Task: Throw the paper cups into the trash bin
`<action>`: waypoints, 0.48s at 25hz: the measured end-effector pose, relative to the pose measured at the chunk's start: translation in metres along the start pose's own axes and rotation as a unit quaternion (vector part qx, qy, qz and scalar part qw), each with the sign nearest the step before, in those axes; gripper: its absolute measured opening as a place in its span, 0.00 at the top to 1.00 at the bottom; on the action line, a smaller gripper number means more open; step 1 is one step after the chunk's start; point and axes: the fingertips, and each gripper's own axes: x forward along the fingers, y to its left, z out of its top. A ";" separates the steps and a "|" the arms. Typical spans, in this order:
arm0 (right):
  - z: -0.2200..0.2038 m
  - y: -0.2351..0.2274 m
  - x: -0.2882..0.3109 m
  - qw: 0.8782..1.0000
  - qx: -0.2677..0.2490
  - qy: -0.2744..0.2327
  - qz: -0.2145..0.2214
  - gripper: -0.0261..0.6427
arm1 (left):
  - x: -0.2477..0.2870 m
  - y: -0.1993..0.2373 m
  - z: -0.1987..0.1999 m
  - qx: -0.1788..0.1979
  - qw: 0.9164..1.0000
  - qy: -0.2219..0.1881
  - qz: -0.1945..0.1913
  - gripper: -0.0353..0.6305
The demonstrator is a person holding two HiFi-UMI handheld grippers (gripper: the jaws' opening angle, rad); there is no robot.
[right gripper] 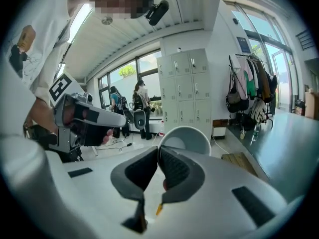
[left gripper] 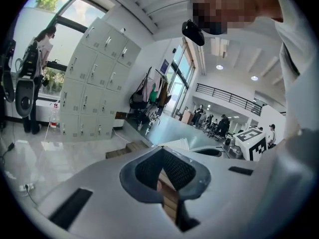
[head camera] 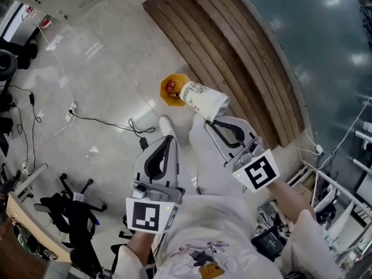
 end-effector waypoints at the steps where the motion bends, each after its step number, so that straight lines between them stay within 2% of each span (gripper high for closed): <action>1: -0.014 -0.007 0.010 1.000 0.002 0.009 0.005 0.92 | 0.011 0.009 -0.011 -0.004 1.000 0.004 0.009 0.94; 4: -0.059 -0.027 0.042 0.999 0.019 0.028 0.013 0.92 | 0.045 0.040 -0.049 -0.013 0.999 0.015 0.035 0.94; 8: -0.135 -0.050 0.079 0.997 0.024 0.072 0.023 0.92 | 0.076 0.073 -0.107 -0.058 0.995 0.021 0.077 0.94; 12: -0.206 -0.058 0.125 0.997 0.024 0.073 0.032 0.92 | 0.099 0.108 -0.176 -0.066 0.992 0.054 0.098 0.94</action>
